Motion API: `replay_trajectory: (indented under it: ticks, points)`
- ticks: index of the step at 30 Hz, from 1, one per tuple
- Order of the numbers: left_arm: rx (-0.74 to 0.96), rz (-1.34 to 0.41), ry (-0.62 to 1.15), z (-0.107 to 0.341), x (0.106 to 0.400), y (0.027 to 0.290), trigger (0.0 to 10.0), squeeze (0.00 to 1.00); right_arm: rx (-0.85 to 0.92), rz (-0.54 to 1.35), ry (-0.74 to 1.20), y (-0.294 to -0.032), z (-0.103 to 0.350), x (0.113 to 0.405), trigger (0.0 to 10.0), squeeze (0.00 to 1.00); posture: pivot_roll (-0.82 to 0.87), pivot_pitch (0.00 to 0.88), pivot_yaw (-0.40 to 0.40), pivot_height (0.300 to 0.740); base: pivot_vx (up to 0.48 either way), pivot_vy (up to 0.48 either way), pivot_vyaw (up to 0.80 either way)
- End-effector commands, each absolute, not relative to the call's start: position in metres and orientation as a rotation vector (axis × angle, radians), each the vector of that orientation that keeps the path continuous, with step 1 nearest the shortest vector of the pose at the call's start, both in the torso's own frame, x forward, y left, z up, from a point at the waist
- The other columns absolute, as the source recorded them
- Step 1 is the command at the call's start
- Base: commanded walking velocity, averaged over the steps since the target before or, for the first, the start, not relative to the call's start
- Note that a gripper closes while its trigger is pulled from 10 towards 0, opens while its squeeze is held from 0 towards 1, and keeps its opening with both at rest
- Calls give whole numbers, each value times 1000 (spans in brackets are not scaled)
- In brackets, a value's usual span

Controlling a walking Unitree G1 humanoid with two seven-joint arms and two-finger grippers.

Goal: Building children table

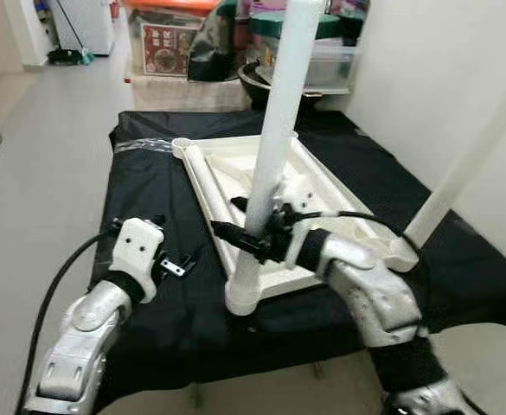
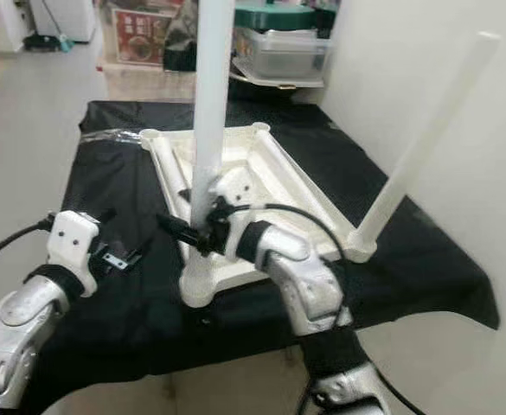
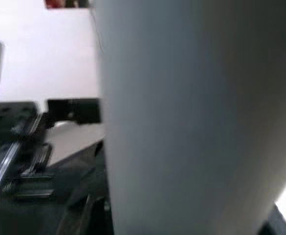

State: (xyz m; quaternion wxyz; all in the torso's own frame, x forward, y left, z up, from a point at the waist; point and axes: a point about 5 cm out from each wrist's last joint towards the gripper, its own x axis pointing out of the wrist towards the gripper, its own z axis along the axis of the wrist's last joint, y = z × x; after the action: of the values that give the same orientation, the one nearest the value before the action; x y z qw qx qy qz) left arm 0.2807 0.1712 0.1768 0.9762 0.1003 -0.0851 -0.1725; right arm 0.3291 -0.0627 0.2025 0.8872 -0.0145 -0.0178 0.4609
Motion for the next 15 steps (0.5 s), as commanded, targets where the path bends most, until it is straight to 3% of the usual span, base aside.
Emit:
replay_trajectory:
  ticks: [1,4,5,6,11,14,15]
  points:
    - [213,-339,-162,175,278,174,10000,0,-78,736,88,-76,182,348,0,0,129,0,-152,740,0,0,0]
    - [213,-336,-157,172,276,175,10000,0,2,147,222,-126,167,371,0,0,115,0,-147,740,0,0,0]
    - [213,-336,-157,172,276,175,10000,0,2,147,222,-126,167,371,0,0,115,0,-147,740,0,0,0]
    - [212,-338,-156,172,276,174,10000,0,26,-29,255,-144,161,369,0,0,113,0,-144,740,0,0,0]
    - [208,-345,-157,172,278,171,10000,0,40,-258,248,-165,152,346,0,0,103,0,-134,740,0,0,0]
    - [208,-349,-156,172,279,171,10000,0,46,-168,266,-147,148,338,0,0,90,0,-117,740,0,0,0]
    - [209,-356,-157,172,280,171,10000,0,65,-68,248,-132,150,334,10000,0,90,0,-117,740,0,0,0]
